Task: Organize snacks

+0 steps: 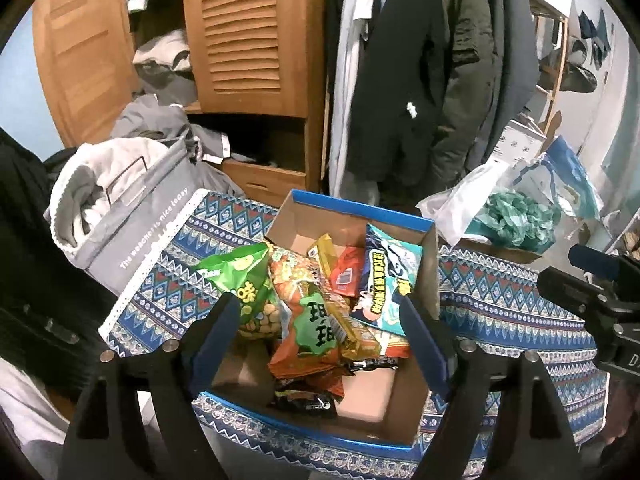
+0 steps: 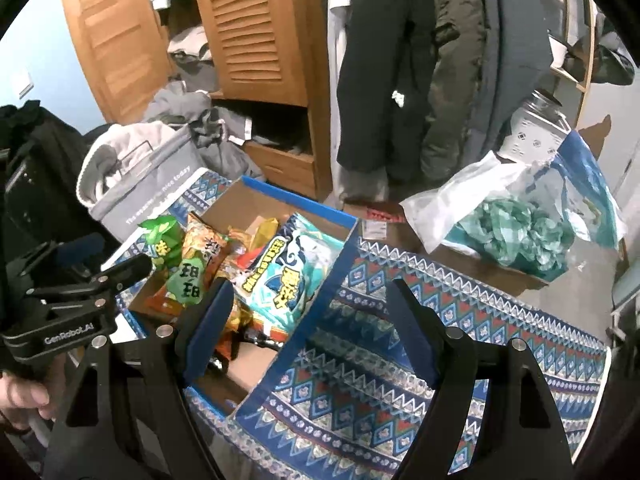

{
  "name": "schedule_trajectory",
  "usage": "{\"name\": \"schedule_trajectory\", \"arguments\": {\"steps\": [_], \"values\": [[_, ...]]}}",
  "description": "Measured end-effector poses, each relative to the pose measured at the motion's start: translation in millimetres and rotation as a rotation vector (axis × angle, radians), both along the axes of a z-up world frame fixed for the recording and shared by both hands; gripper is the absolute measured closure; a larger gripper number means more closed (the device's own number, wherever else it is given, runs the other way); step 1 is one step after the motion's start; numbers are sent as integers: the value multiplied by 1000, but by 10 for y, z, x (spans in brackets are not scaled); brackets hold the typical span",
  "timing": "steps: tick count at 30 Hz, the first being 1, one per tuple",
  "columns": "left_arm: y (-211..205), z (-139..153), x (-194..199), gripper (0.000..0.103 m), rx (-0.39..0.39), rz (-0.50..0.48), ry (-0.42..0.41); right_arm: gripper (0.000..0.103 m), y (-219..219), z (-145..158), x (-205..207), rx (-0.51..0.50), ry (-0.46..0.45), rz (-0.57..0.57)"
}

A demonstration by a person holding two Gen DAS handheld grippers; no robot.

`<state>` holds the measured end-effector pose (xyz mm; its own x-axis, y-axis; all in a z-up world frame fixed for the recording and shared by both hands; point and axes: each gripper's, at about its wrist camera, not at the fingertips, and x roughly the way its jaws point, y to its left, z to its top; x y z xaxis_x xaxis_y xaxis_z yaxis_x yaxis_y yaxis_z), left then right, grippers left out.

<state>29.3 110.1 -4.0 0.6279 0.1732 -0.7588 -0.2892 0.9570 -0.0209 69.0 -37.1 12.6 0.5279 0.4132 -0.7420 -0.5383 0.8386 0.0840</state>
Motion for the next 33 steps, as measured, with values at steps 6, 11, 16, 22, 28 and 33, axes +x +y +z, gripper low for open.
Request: {"name": "schedule_trajectory", "arguments": {"steps": [6,11,16,22,28,33], "values": [[-91,89,-82,15,15,-17,-23,24,-125,57,-67,1,-24,-6],[-126,138,-121,15,6,-17,-28,24,-244,70,-69,18,-22,-20],[-165,175,-131,14,-9,-16,-36,24,-321,65,-63,11,-32,-30],[-271,215,-121,14,9,-40,-42,24,-372,34,-52,11,-22,-34],[-318,232,-130,14,7,-51,-46,24,-372,4,-59,3,-15,-27],[-337,228,-126,14,6,-57,-45,24,-370,3,-66,0,-14,-27]]}}
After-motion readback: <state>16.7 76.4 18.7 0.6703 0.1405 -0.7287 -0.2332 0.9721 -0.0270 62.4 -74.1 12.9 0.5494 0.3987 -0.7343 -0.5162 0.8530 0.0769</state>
